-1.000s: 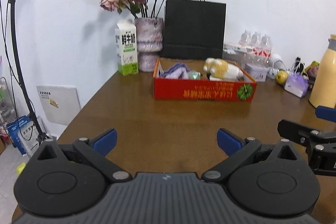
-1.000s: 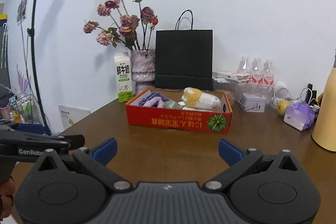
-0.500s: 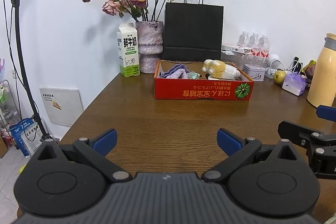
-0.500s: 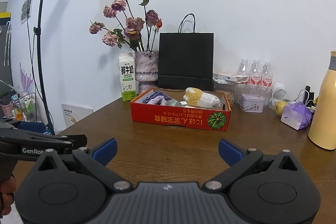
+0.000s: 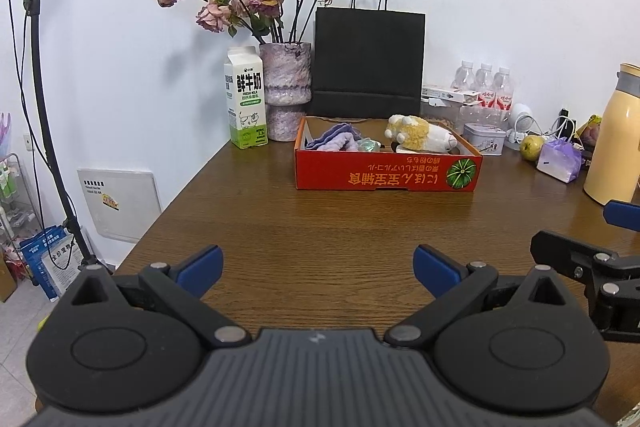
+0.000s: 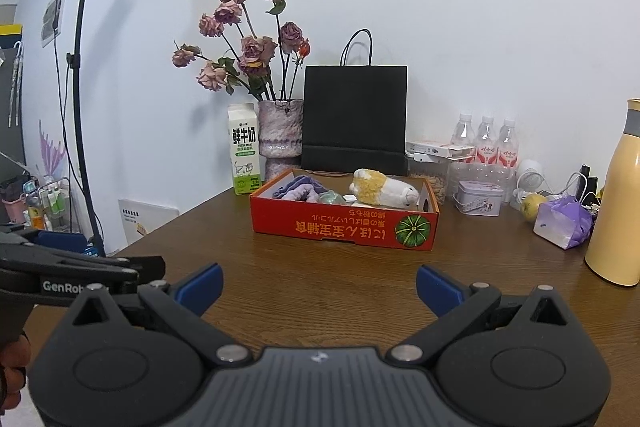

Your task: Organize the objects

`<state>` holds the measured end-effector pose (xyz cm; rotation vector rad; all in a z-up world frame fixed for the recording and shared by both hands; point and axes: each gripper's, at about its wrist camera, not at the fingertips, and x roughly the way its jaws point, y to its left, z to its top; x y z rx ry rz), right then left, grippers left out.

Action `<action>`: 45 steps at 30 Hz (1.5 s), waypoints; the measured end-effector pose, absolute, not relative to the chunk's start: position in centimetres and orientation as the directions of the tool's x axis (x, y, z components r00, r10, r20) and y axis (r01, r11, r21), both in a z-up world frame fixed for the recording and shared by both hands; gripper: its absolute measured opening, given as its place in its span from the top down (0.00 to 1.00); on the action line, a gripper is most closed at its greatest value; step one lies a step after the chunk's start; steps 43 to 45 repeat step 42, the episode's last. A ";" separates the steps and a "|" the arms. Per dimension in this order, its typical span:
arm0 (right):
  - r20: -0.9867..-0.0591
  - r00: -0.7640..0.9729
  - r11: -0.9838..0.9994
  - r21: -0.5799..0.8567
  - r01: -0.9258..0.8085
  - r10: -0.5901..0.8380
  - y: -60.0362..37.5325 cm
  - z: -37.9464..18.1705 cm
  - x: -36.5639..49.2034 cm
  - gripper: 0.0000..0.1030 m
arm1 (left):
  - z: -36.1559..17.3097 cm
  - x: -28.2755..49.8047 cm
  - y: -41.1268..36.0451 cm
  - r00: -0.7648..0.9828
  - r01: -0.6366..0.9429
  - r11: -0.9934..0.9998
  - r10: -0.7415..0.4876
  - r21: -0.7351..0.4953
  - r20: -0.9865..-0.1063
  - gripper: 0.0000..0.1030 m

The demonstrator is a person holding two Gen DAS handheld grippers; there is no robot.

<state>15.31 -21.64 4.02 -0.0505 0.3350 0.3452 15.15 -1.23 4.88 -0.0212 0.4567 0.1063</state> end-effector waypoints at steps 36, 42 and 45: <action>-0.324 0.888 0.940 0.006 -0.341 0.325 -21.9 4.3 14.5 0.00 | 5.7 14.2 -1.6 0.894 -0.103 0.995 0.100 0.015 -0.436 0.00; -0.324 0.889 0.940 0.005 -0.341 0.325 -21.9 4.4 14.3 0.00 | 5.6 14.0 -1.8 0.895 -0.100 0.995 0.097 0.015 -0.436 0.00; -0.324 0.889 0.940 0.005 -0.341 0.325 -21.9 4.4 14.3 0.00 | 5.6 14.0 -1.8 0.895 -0.100 0.995 0.097 0.015 -0.436 0.00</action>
